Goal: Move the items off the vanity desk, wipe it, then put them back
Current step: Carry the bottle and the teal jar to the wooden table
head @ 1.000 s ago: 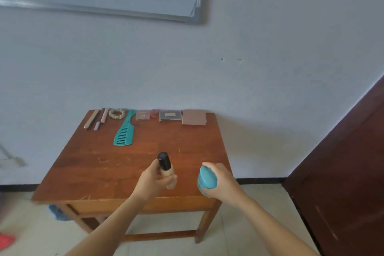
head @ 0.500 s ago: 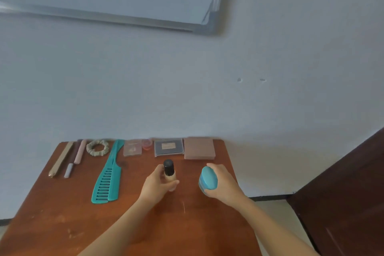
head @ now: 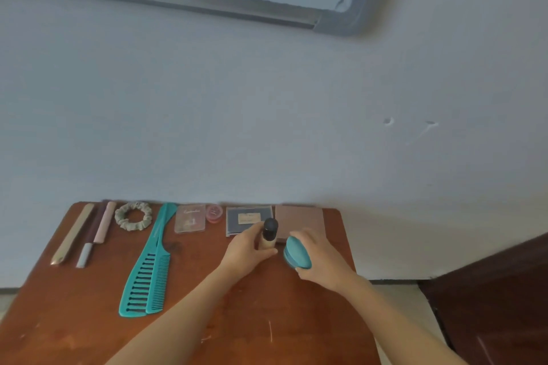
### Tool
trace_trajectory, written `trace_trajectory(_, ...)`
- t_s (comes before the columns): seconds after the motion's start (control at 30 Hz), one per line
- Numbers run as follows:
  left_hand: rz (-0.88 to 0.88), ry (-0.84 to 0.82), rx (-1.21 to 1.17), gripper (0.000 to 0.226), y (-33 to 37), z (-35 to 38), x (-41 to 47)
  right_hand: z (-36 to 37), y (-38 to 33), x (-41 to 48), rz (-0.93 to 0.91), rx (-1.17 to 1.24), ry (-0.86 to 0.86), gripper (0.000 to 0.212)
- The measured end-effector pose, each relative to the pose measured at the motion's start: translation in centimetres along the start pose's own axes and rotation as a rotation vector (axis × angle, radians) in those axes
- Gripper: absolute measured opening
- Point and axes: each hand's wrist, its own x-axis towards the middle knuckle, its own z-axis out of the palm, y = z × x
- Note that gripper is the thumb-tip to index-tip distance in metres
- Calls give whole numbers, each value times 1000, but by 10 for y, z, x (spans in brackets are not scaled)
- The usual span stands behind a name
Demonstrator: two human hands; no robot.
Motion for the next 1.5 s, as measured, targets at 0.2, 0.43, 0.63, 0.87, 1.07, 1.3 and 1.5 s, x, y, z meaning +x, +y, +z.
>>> trace_trajectory(0.2, -9, -51, 22, 53, -3, -1, 2, -1, -1, 6, -15, -36, -19, 68)
trace_trajectory(0.43, -49, 77, 158, 74, 3, -4, -26, -1, -2, -10, 58, -209, -8, 100)
trace_trajectory(0.63, -45, 144, 344, 68, 0, -8, -75, 11, 3, -51, 79, -265, 98, 82)
trace_trajectory(0.87, 179, 39, 524, 50, -2, 3, -99, 33, -3, -102, 205, -242, 87, 78)
trace_trajectory(1.07, 470, -187, 503, 48, 23, 55, -91, 49, 6, -190, 546, -199, 200, 76)
trace_trajectory(1.3, 813, -542, 462, 46, 26, 92, -135, 110, -53, -297, 1089, -104, 452, 78)
trace_trajectory(1.5, 1127, -758, 380, 69, 38, 138, -219, 186, -145, -409, 1433, -122, 602, 46)
